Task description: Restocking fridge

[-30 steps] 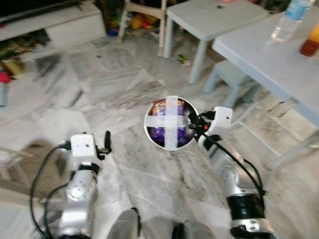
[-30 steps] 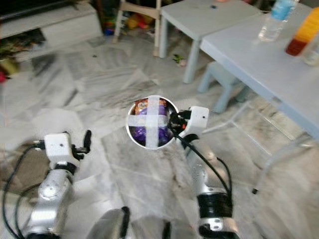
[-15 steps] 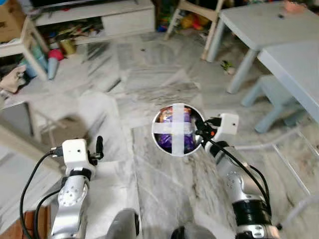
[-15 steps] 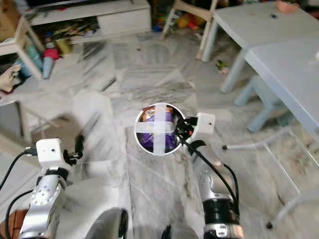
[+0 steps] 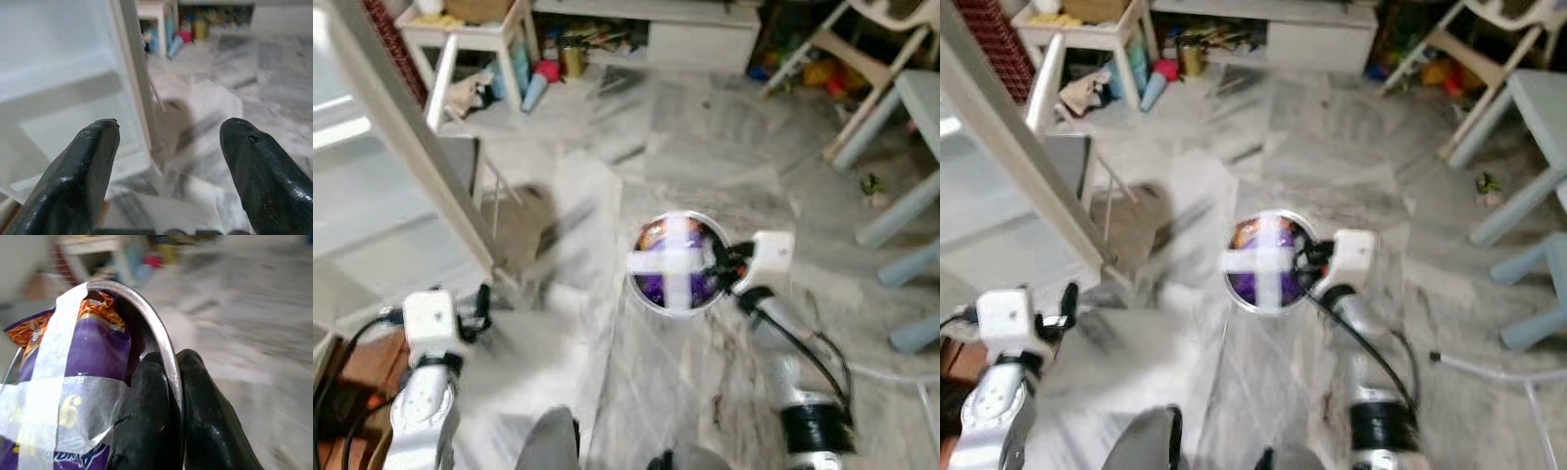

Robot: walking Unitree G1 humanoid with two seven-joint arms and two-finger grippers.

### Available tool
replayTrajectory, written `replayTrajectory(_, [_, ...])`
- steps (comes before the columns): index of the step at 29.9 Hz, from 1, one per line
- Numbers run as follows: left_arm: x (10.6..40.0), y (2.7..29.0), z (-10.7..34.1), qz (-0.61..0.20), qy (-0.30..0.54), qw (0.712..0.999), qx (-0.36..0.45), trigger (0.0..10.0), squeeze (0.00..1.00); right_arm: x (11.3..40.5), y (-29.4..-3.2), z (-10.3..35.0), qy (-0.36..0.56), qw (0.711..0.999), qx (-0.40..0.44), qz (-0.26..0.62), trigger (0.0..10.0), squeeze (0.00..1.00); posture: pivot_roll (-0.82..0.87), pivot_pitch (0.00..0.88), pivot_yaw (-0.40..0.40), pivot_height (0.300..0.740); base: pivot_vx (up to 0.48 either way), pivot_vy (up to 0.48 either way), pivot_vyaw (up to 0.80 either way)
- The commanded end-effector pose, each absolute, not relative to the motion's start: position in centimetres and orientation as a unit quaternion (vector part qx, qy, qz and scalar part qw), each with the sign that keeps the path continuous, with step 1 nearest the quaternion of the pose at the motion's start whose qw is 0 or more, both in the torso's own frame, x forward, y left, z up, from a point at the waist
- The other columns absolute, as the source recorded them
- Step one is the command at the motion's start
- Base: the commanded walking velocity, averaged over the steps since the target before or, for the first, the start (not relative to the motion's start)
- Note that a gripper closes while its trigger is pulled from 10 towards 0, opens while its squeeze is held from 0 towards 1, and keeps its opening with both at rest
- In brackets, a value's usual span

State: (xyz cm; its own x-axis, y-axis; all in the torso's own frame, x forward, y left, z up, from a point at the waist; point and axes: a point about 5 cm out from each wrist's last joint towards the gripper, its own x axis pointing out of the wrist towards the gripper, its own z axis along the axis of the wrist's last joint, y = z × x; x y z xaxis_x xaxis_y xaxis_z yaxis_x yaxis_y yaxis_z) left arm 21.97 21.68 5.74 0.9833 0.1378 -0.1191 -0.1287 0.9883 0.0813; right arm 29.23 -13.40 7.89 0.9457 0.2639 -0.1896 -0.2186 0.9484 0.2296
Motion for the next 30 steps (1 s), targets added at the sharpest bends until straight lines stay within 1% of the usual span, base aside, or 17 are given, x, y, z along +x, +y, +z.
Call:
replayTrajectory(1, [21.7,21.1,5.3,0.060,0.067,0.995,0.040,10.0,0.00,29.3,-14.2,7.9,0.103,0.983,0.094,0.115,10.0,0.00,0.11,0.083,-0.051,0.740,0.000,0.000,0.78])
replayTrajectory(5, [21.9,20.9,5.9,0.059,0.055,0.996,0.041,10.0,0.00,29.5,-14.5,8.0,0.091,0.986,0.075,0.115,10.0,0.00,0.12,0.059,-0.062,0.740,0.000,0.000,0.78])
replayTrajectory(7, [21.5,21.2,6.1,0.066,0.052,0.996,0.041,10.0,0.00,29.5,-15.4,8.1,0.083,0.988,0.078,0.100,10.0,0.00,0.13,0.043,-0.066,0.740,0.000,0.000,0.78])
replayTrajectory(11, [20.3,21.7,5.6,0.075,0.061,0.994,0.043,10.0,0.00,28.8,-16.6,7.7,0.083,0.990,0.084,0.077,10.0,0.00,0.13,0.042,-0.055,0.740,0.000,0.000,0.78])
replayTrajectory(15, [19.6,21.7,4.8,0.080,0.077,0.993,0.036,10.0,0.00,28.4,-17.0,7.1,0.090,0.990,0.085,0.065,10.0,0.00,0.13,0.038,-0.056,0.740,0.000,0.000,0.78])
replayTrajectory(21, [20.2,21.0,4.9,0.076,0.072,0.994,0.034,10.0,0.00,28.2,-16.1,6.9,0.093,0.989,0.089,0.076,10.0,0.00,0.12,0.040,-0.063,0.740,0.000,0.000,0.78])
replayTrajectory(30, [20.8,20.7,5.2,0.073,0.062,0.995,0.026,10.0,0.00,28.5,-16.2,7.1,0.090,0.989,0.086,0.082,10.0,0.00,0.11,0.054,-0.067,0.740,0.000,0.000,0.78])
